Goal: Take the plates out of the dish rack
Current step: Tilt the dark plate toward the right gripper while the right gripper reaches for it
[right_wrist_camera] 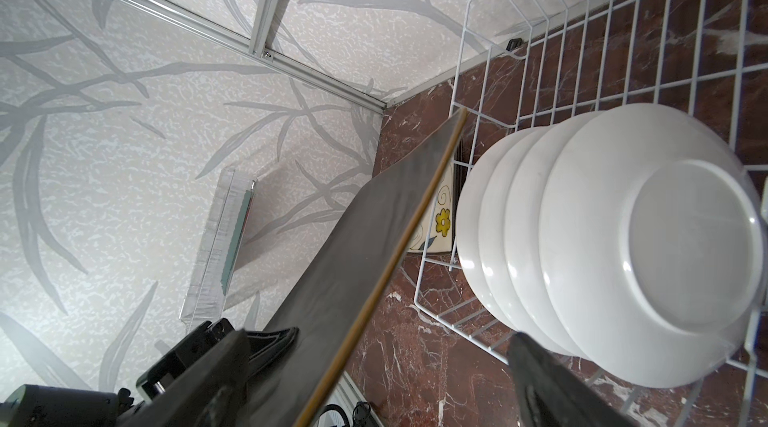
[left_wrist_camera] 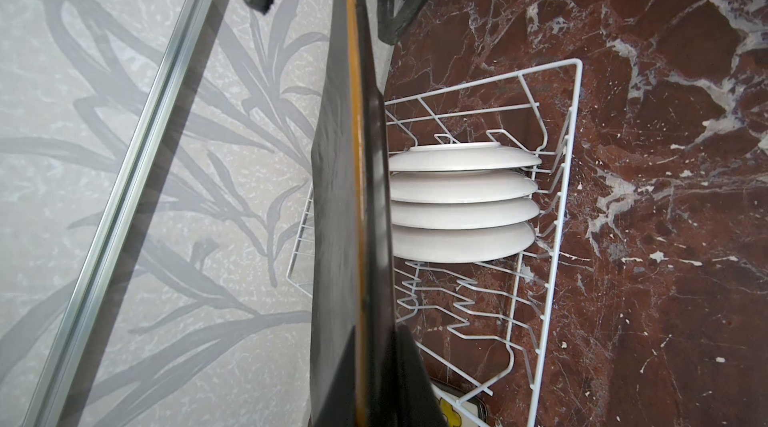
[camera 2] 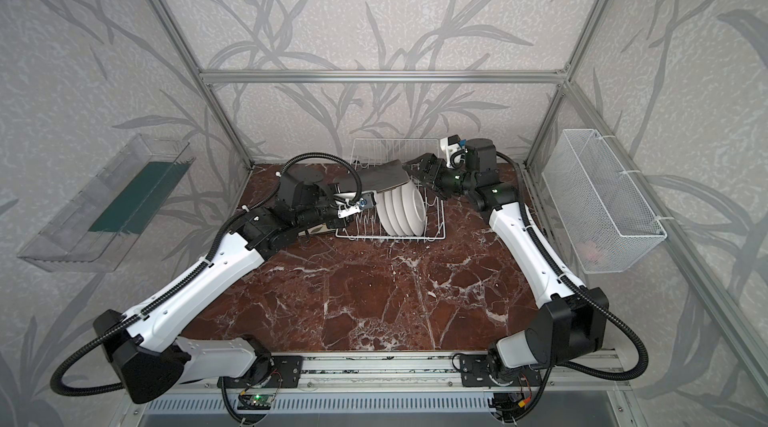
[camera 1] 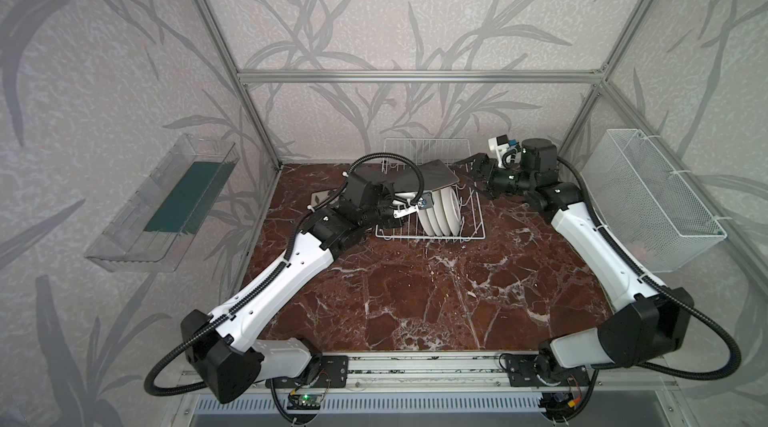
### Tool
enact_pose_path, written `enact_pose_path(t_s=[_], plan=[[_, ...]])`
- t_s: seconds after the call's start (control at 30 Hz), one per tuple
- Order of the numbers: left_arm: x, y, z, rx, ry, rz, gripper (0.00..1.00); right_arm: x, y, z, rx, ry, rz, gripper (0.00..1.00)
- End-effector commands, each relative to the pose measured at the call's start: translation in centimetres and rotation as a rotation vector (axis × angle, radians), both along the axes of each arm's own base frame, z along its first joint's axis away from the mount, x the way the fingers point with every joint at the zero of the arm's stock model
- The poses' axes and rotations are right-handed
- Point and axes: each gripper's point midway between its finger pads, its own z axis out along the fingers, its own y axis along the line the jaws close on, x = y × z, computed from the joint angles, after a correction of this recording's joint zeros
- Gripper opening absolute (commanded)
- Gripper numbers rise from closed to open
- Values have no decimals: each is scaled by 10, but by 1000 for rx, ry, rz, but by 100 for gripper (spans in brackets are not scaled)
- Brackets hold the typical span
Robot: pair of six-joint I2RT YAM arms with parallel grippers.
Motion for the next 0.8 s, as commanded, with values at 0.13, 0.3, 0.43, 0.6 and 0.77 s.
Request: enact_pose_path(t_s=[0.13, 0.3, 0.43, 0.6, 0.77], plan=[[-14, -13, 104, -193, -372, -104, 0, 1, 10, 0, 71, 31, 65, 93], [-15, -21, 111, -219, -423, -125, 0, 1, 10, -9, 59, 68, 66, 85], [-16, -24, 108, -226, -414, -136, 0, 1, 9, -14, 53, 86, 60, 79], [-22, -29, 101, -218, -394, -166, 0, 4, 12, -18, 64, 118, 72, 69], [-24, -29, 92, -173, -409, -179, 0, 3, 16, -24, 75, 149, 95, 60]])
